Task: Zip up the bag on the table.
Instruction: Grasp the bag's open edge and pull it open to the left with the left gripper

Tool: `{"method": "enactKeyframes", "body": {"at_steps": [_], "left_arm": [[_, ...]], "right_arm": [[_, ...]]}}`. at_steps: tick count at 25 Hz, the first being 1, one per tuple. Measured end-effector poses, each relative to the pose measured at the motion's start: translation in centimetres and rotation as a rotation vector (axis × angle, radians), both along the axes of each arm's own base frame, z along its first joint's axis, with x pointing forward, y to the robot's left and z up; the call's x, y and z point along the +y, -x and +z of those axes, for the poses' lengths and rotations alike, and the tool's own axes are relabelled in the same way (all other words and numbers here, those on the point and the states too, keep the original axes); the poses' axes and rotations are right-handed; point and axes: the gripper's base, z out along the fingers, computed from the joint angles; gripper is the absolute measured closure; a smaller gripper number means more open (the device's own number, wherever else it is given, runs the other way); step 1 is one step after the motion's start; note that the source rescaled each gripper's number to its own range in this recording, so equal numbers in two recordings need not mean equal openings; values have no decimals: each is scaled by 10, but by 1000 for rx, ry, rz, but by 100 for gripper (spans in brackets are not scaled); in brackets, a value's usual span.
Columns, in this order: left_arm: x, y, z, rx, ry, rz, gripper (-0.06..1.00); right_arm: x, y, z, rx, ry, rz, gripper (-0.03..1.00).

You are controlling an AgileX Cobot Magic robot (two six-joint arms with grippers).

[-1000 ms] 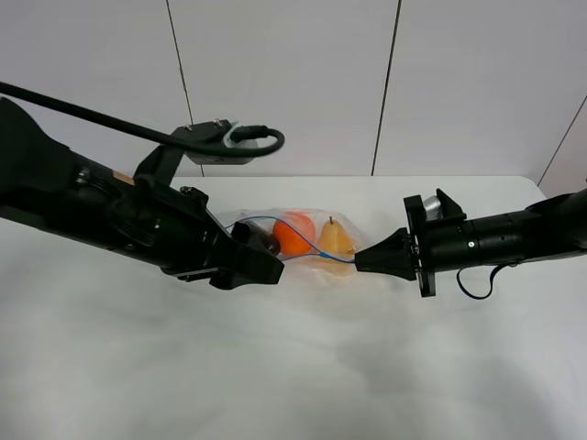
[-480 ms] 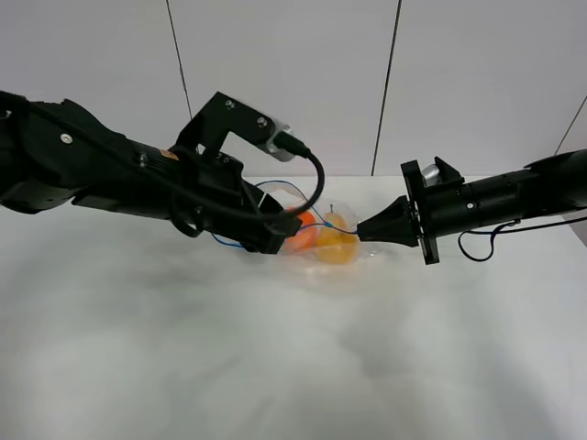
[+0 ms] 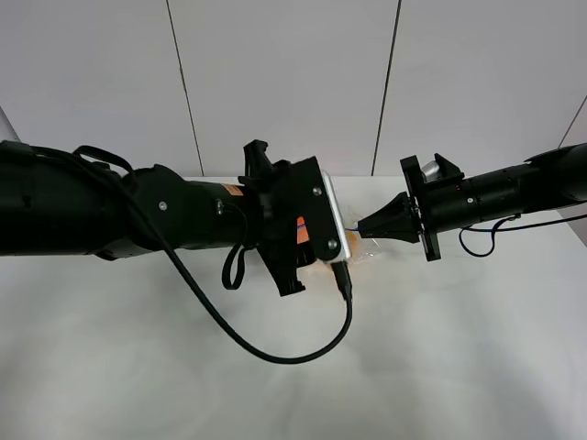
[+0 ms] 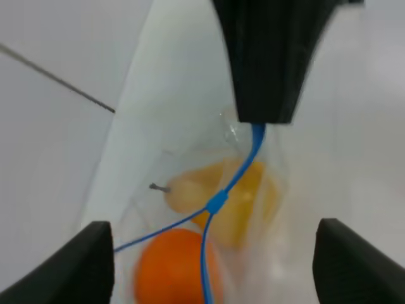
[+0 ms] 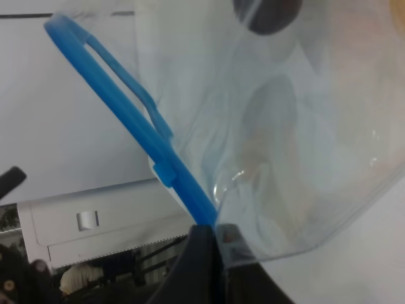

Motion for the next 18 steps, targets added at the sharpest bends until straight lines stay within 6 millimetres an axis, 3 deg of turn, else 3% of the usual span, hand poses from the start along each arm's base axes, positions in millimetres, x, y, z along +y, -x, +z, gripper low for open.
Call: {"method": "enactKeyframes", "body": {"at_steps": [8,18], "left_arm": [[-6,-6,-10,-233,-221,-168,-2],[-12,-11,-13,-321,-205,-172,-2]], "right_arm": [[0,0,0,9,-1,-4,97],[0,0,0,11,-1,-5,97]]}}
